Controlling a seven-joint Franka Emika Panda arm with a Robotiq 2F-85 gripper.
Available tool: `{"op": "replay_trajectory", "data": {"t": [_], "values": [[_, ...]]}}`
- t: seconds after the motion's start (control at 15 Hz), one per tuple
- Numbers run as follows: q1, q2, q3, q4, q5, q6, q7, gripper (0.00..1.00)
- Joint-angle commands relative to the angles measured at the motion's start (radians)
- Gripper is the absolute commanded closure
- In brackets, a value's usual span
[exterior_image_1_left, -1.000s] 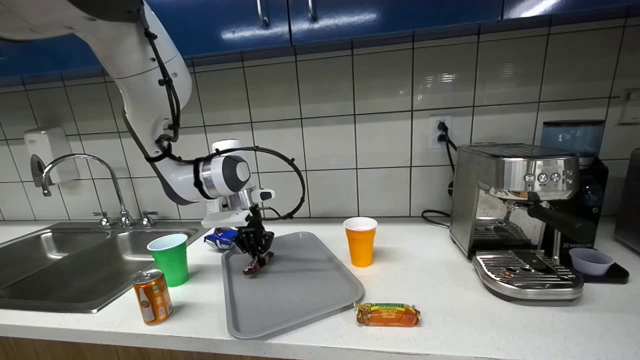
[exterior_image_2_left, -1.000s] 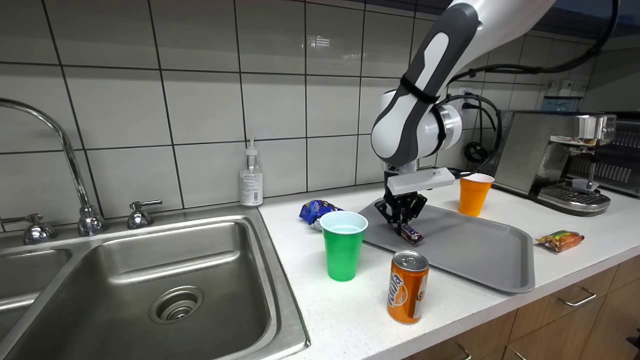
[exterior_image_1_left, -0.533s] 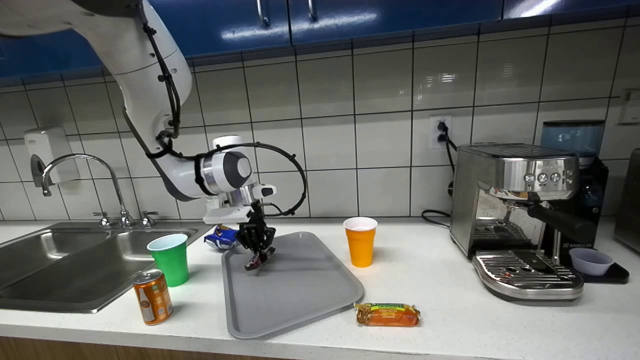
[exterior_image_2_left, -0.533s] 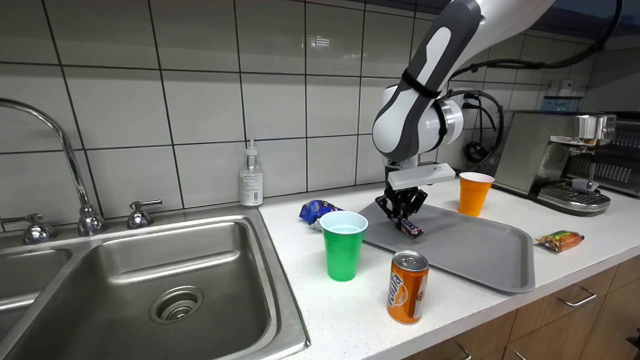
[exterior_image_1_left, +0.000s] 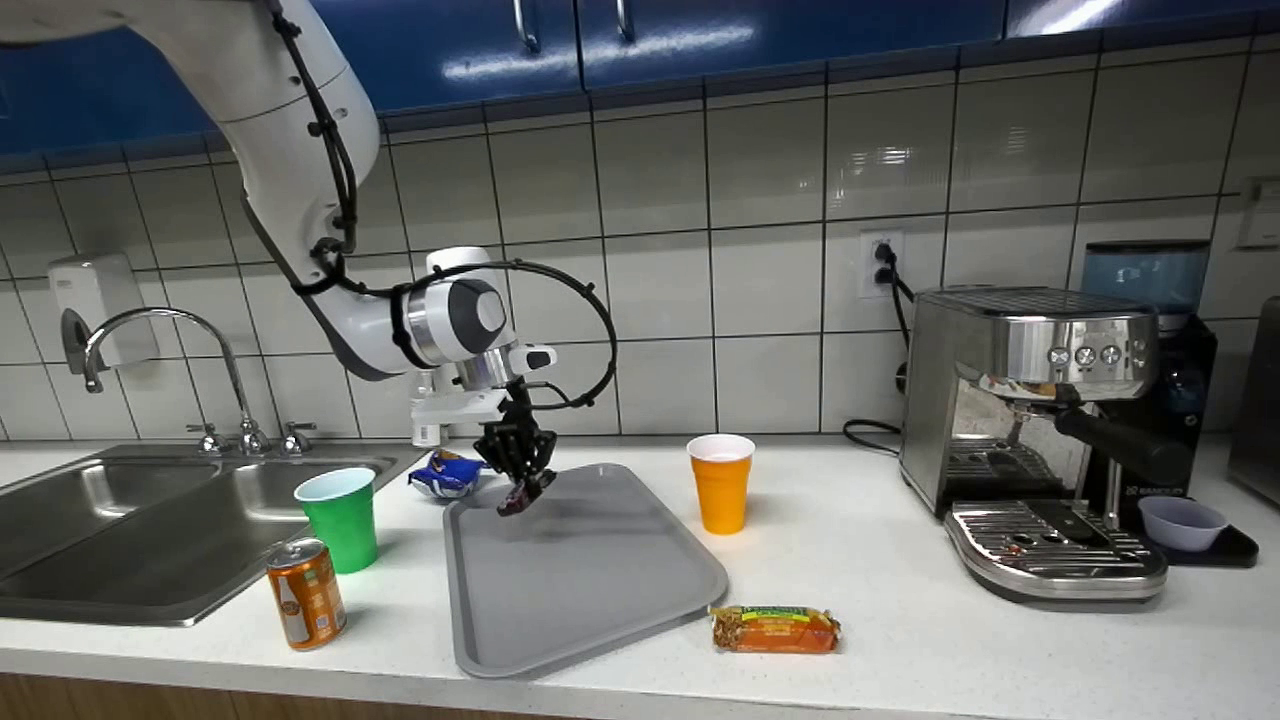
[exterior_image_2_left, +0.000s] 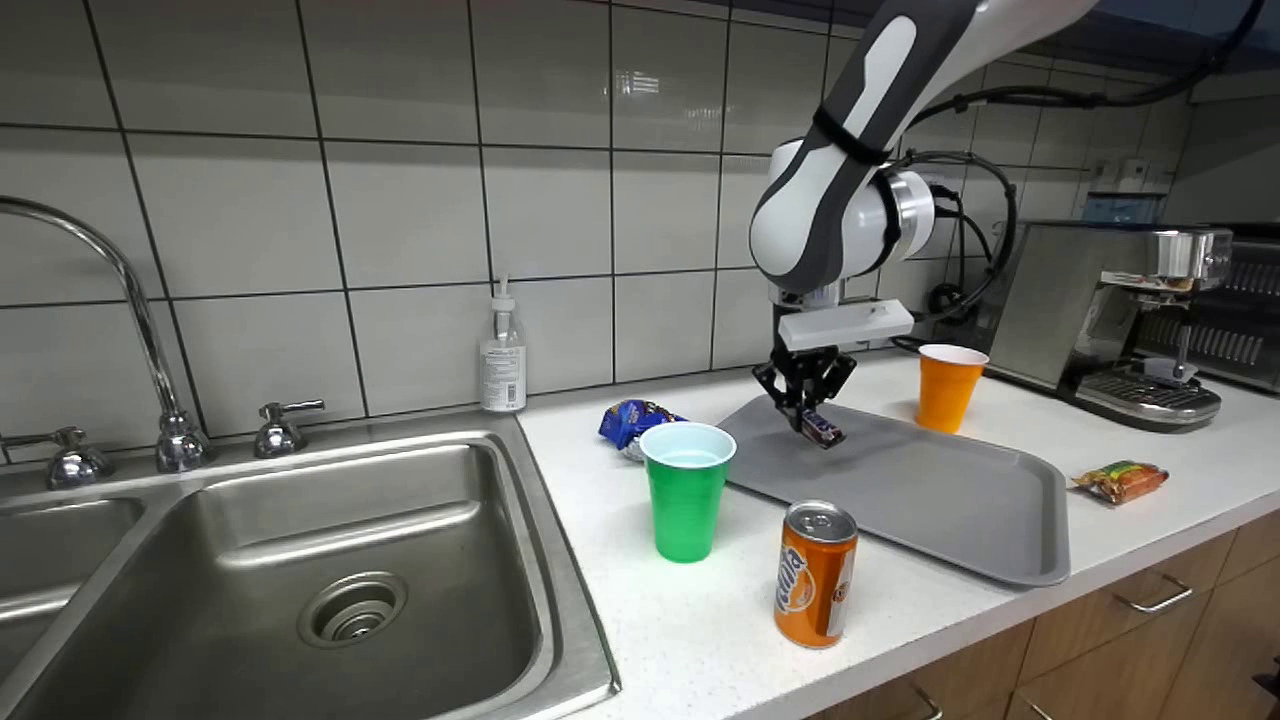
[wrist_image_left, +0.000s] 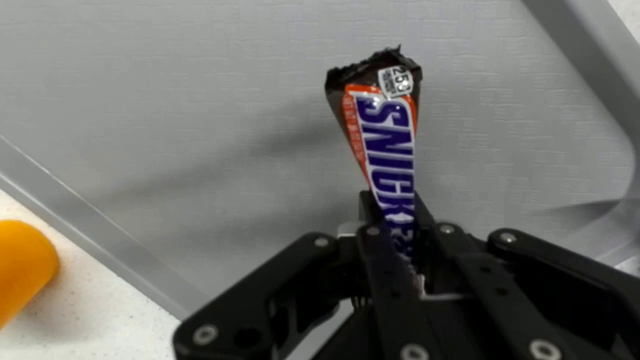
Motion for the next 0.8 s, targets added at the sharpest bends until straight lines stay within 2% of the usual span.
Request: {"op": "replay_trajectory", "data": {"t": [0.0, 0.73], "values": [[0.001, -0.052, 0.002, -0.03, -0.023, -0.006, 0.011, 0.96], [0.027, -0.085, -0.012, -0.044, -0.045, -0.006, 0.055, 0.96]]}}
